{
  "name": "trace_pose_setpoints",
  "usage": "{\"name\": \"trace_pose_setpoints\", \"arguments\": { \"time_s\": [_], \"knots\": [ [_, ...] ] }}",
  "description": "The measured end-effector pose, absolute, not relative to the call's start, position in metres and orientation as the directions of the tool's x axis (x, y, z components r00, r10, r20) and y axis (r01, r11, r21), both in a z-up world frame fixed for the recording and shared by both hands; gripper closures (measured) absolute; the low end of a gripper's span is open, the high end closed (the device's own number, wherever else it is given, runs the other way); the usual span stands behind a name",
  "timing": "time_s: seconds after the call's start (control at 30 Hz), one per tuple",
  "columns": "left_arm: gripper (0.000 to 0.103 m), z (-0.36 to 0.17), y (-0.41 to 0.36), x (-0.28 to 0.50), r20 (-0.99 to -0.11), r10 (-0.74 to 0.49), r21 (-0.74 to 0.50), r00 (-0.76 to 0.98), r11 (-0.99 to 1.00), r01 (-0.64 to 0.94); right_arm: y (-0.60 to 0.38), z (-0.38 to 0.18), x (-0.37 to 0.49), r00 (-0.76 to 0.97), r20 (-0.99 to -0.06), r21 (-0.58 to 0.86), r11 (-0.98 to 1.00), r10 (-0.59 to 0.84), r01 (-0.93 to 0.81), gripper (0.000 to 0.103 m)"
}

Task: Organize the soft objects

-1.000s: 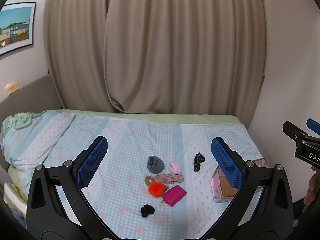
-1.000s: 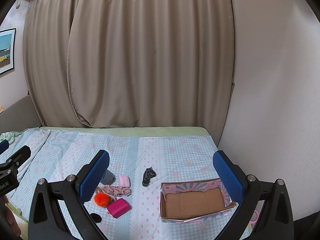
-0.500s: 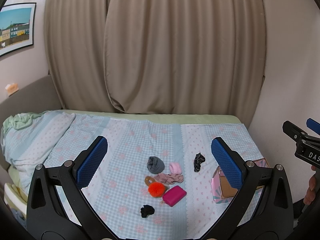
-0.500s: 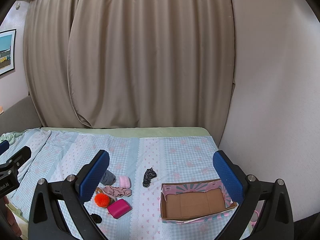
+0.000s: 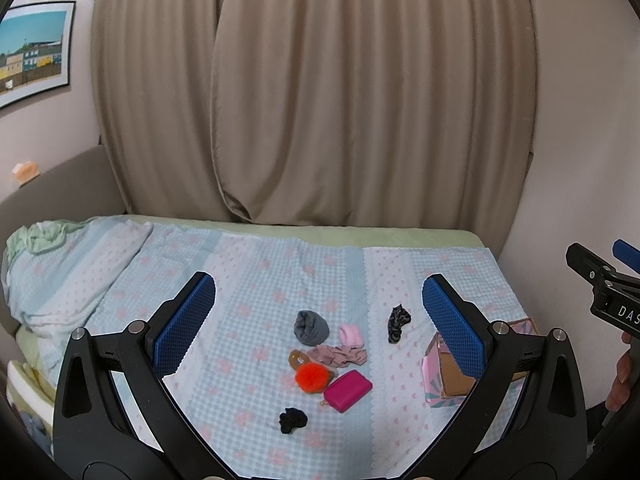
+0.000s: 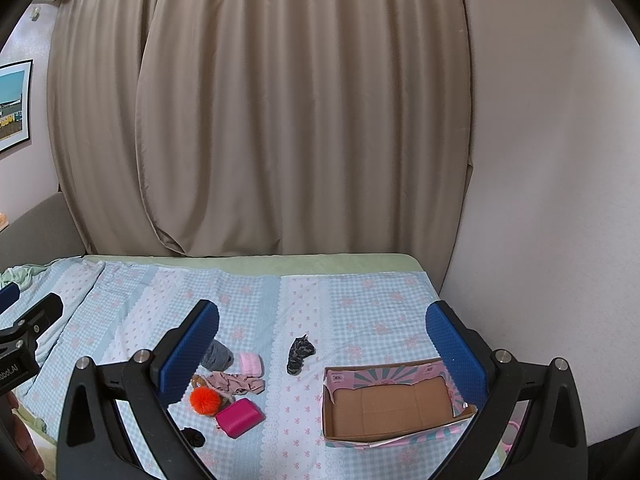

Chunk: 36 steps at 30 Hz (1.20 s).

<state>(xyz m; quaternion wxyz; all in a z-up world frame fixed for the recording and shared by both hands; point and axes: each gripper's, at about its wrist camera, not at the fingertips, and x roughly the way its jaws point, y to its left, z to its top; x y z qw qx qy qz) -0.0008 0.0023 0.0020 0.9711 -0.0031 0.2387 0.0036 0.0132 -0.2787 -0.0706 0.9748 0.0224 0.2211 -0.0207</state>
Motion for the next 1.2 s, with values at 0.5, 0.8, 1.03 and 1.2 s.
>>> {"name": "trace_pose_setpoints", "arguments": {
  "time_s": [0.5, 0.8, 1.03, 1.2],
  "knots": [
    [0.0, -0.106, 0.037, 0.029, -0.68, 0.053, -0.002, 0.731, 0.997, -0.074, -0.25, -0.144, 0.054, 0.809, -0.582, 0.086, 0.996, 0.082, -0.039, 0.0],
    [0.001, -0.232, 0.079, 0.068, -0.811, -0.077, -0.048, 0.581, 0.997, 0.065, -0.192, -0.243, 0.102, 0.672, -0.737, 0.182, 0.979, 0.075, 0.09, 0.0],
    [0.001, -0.33, 0.092, 0.097, -0.883, -0.19, -0.115, 0.429, 0.974, 0.195, -0.159, -0.329, 0.145, 0.552, -0.832, 0.208, 0.956, 0.062, 0.207, 0.0],
    [0.008, -0.391, 0.088, 0.112, -0.923, -0.211, -0.127, 0.323, 0.956, 0.264, -0.145, -0.389, 0.174, 0.428, -0.9, 0.221, 0.93, 0.08, 0.293, 0.0]
  ]
}}
